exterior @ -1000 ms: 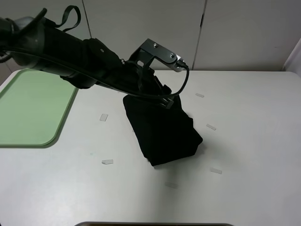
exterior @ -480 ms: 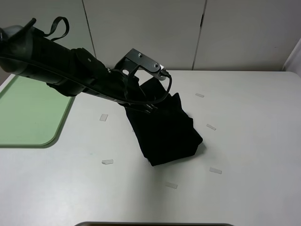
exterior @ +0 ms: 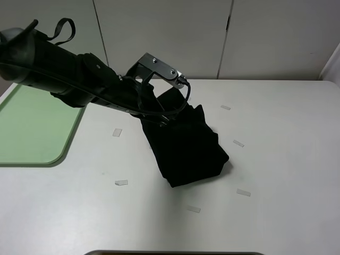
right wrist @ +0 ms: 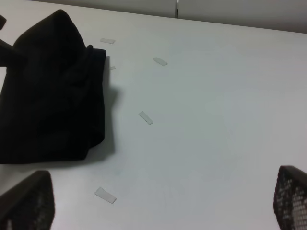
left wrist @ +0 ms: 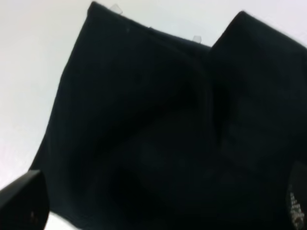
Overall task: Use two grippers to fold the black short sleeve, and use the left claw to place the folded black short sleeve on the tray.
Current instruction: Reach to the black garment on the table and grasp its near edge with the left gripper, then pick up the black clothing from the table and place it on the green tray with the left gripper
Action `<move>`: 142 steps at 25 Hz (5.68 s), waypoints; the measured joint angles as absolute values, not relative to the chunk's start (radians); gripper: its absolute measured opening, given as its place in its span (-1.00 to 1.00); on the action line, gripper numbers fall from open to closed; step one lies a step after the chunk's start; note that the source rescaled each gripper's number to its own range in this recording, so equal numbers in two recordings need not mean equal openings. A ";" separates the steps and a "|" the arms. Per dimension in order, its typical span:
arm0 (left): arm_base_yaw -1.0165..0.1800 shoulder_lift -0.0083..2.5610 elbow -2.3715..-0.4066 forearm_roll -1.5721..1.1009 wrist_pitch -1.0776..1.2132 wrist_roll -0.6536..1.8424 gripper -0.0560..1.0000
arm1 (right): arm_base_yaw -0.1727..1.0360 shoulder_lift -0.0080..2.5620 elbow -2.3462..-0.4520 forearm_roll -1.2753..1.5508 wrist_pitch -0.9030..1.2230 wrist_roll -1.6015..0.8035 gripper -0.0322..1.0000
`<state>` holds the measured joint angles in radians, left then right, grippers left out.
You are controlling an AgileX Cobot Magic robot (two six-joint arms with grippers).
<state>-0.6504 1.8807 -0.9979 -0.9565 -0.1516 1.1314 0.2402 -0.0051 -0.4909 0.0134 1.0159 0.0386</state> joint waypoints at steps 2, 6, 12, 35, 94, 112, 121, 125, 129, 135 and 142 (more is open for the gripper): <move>-0.648 1.878 -0.991 -0.957 -0.151 1.144 0.99 | 0.240 -0.005 -0.491 0.013 1.016 0.039 1.00; -0.647 1.875 -0.936 -0.955 -0.161 1.261 1.00 | 0.240 -0.005 -0.491 0.013 1.016 0.039 1.00; -0.625 1.878 -0.922 -0.955 -0.189 1.276 1.00 | 0.240 -0.005 -0.491 0.013 1.016 0.039 1.00; -0.697 2.129 -1.197 -0.955 -0.145 1.228 1.00 | 0.240 -0.005 -0.491 0.013 1.016 0.039 1.00; -0.579 2.025 -0.883 -1.728 0.296 1.279 1.00 | 0.240 -0.005 -0.491 0.014 1.016 0.039 1.00; -0.601 2.159 -1.025 -1.728 0.320 1.327 -0.77 | 0.240 -0.005 -0.491 0.014 1.016 0.039 1.00; -0.461 2.087 -1.030 -1.206 0.325 1.116 -0.77 | 0.240 -0.005 -0.491 0.014 1.016 0.039 1.00; -0.350 2.001 -1.051 -0.729 0.355 0.821 -0.77 | 0.240 -0.005 -0.491 0.014 1.016 0.039 1.00; -0.271 1.931 -1.085 -0.341 0.408 0.562 -0.77 | 0.240 -0.005 -0.491 0.014 1.016 0.039 1.00; -0.158 1.888 -1.126 0.006 0.478 0.439 -0.77 | 0.240 -0.005 -0.491 0.014 1.016 0.039 1.00; 0.014 1.888 -1.126 0.163 0.486 0.439 -0.77 | 0.240 -0.005 -0.491 0.014 1.016 0.039 1.00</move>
<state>0.0140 1.8883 -1.1258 0.1633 0.4863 0.4391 0.2402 -0.0051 -0.4909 0.0137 1.0159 0.0386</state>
